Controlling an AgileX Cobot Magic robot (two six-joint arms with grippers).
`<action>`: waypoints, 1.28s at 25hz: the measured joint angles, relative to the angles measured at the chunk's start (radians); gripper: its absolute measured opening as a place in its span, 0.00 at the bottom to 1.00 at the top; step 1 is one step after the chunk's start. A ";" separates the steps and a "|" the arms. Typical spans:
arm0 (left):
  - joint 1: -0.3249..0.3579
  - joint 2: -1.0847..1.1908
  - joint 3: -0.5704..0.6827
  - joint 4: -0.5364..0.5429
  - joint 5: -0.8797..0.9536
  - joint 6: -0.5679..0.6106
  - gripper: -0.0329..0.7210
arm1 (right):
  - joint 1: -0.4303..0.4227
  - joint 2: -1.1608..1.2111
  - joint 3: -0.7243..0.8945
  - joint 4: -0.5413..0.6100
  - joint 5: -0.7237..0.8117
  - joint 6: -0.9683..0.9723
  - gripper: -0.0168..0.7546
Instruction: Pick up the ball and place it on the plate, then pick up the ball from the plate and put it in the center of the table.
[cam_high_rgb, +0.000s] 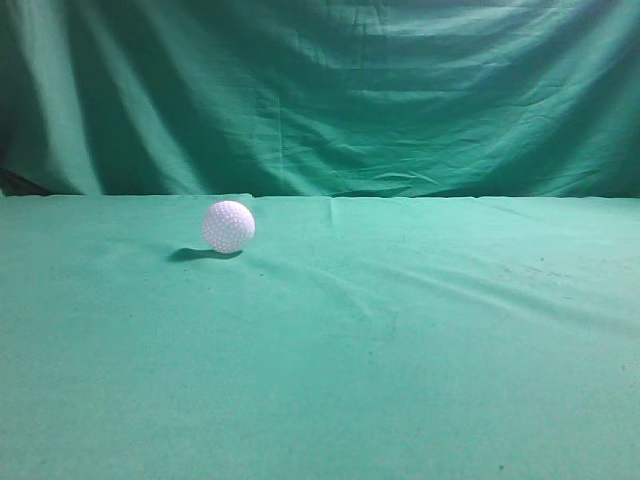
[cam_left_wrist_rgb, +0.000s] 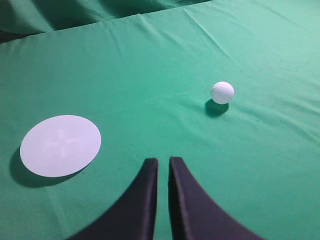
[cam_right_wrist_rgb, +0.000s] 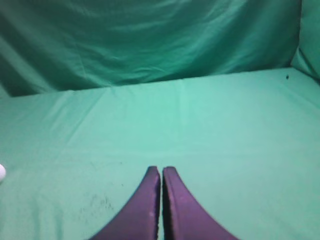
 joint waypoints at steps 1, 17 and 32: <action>0.000 0.000 0.000 0.000 0.000 0.000 0.11 | -0.004 0.000 0.014 0.002 -0.002 0.000 0.02; 0.000 0.000 0.000 0.000 0.000 0.000 0.11 | -0.007 0.000 0.048 0.006 0.101 0.000 0.02; 0.000 0.000 0.000 0.000 0.000 0.000 0.11 | -0.007 0.000 0.048 0.008 0.104 -0.002 0.02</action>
